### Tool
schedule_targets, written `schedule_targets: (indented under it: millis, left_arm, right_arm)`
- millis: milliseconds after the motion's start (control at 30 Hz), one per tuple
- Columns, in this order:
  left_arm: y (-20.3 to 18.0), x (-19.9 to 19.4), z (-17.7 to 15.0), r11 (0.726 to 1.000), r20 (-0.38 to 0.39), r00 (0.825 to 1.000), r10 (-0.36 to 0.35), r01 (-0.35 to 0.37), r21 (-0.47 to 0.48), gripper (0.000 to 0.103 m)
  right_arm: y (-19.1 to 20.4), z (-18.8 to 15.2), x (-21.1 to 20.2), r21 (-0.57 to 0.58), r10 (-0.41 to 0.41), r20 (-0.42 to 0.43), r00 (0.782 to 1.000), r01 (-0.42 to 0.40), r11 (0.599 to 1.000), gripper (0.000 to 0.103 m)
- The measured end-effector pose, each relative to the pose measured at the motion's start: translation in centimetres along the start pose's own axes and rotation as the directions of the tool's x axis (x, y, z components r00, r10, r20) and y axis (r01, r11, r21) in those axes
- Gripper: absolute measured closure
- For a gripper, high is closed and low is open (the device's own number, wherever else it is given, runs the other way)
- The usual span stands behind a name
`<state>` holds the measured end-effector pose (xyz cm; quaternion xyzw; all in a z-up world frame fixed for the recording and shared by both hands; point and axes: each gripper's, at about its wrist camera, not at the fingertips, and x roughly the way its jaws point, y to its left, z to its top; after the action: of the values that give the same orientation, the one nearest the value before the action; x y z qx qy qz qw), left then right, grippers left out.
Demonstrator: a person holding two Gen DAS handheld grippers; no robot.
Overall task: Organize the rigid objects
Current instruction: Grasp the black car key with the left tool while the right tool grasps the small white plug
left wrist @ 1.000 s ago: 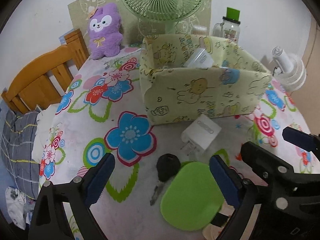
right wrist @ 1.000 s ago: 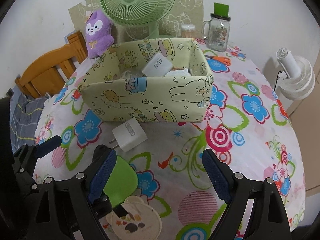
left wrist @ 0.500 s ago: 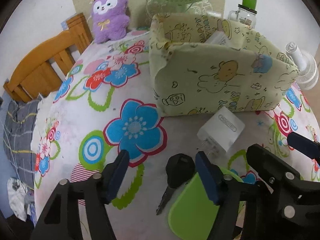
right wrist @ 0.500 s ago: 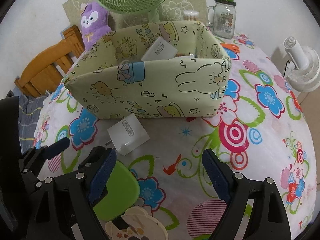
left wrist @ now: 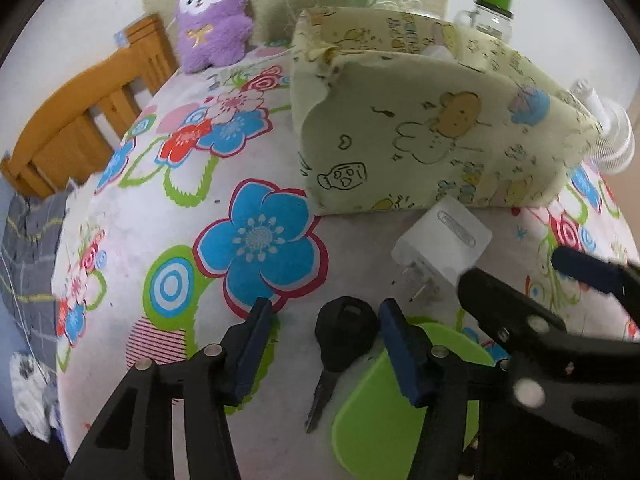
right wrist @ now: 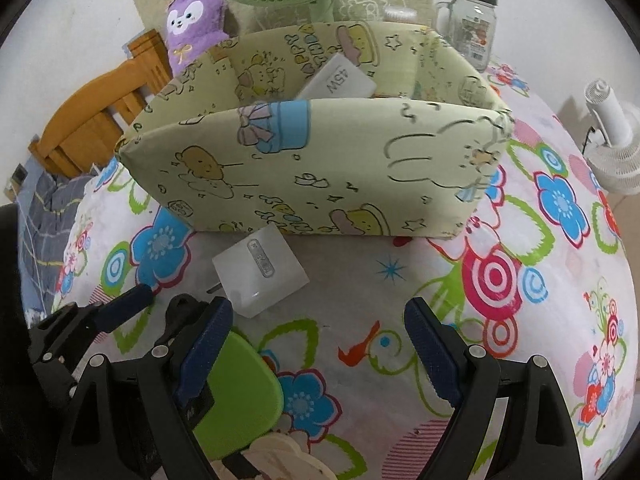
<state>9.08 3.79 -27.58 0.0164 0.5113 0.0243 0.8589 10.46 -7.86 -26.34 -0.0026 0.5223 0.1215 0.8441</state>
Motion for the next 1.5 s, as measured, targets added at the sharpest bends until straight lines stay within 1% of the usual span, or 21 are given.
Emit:
schedule_targets:
  millis: [33,167,200,300,433,567,700,767,800,867,933,1033,1200,1300,1500]
  left_arm:
    - [-0.1,-0.2,-0.1,1.0,0.002,1.0,-0.007,0.007,0.018,0.053]
    - [-0.5,-0.4,-0.4,0.999,0.005,1.0,-0.027,0.027,0.032,0.061]
    - [-0.5,-0.4,-0.5,0.999,0.004,0.999,-0.035,0.035,0.033,0.065]
    - [-0.6,-0.4,-0.4,0.998,-0.001,0.998,-0.059,0.059,0.027,0.07]
    - [-0.6,-0.3,-0.4,0.997,-0.002,0.998,-0.067,0.067,0.023,0.07]
    - [-0.6,-0.2,-0.4,0.997,-0.004,0.998,-0.07,0.07,0.022,0.07]
    - [-0.1,-0.1,-0.3,0.997,-0.008,0.997,-0.075,0.075,0.002,0.07]
    - [0.0,-0.2,-0.4,0.997,-0.007,0.997,-0.075,0.075,-0.001,0.07]
    - [0.1,-0.2,-0.4,0.997,-0.007,0.997,-0.075,0.075,-0.004,0.07]
    - [0.2,-0.2,-0.4,0.997,-0.006,0.997,-0.079,0.079,-0.006,0.07]
    - [0.3,-0.1,-0.3,0.997,-0.008,0.997,-0.081,0.081,-0.014,0.07]
    - [0.4,0.0,-0.1,0.997,-0.01,0.997,-0.077,0.077,-0.014,0.07]
    - [0.7,-0.1,0.2,0.995,-0.013,0.996,-0.092,0.091,-0.035,0.07]
    - [0.4,-0.6,0.3,0.996,0.0,0.996,-0.087,0.087,-0.018,0.07]
    - [-0.6,-1.3,0.2,0.994,0.011,0.994,-0.106,0.106,0.002,0.07]
  right_arm:
    - [0.2,0.0,0.2,-0.004,0.003,-0.002,1.0,-0.003,1.0,0.013]
    - [0.8,0.3,0.8,-0.024,0.007,-0.004,1.0,-0.007,1.0,0.013]
    - [1.0,0.4,1.0,-0.03,0.007,-0.004,1.0,-0.007,1.0,0.013]
    - [1.6,0.6,1.5,-0.053,0.005,-0.003,1.0,-0.005,0.999,0.013]
    - [2.2,1.0,2.2,-0.077,-0.008,-0.001,1.0,0.008,0.997,0.013]
    - [2.7,1.5,2.8,-0.084,0.002,0.009,1.0,-0.001,0.996,0.013]
    - [3.1,1.8,3.3,-0.082,0.019,0.009,1.0,-0.018,0.996,0.014]
    - [3.3,1.7,3.3,-0.078,0.046,0.002,0.999,-0.046,0.996,0.025]
    - [3.4,1.6,3.3,-0.072,0.049,0.003,0.999,-0.049,0.996,0.027]
    - [3.6,1.6,3.2,-0.073,0.06,0.001,0.998,-0.059,0.996,0.036]
    - [3.8,1.4,3.1,-0.069,0.077,0.002,0.997,-0.076,0.995,0.042]
    - [3.8,1.3,2.9,-0.059,0.074,0.002,0.997,-0.074,0.996,0.043]
    - [3.7,0.8,2.4,-0.047,0.039,0.002,0.999,-0.039,0.998,0.043]
    - [2.9,0.6,1.9,-0.024,0.03,0.002,1.0,-0.03,0.999,0.044]
    - [1.6,0.2,0.5,0.005,0.005,0.018,1.0,-0.005,1.0,0.046]
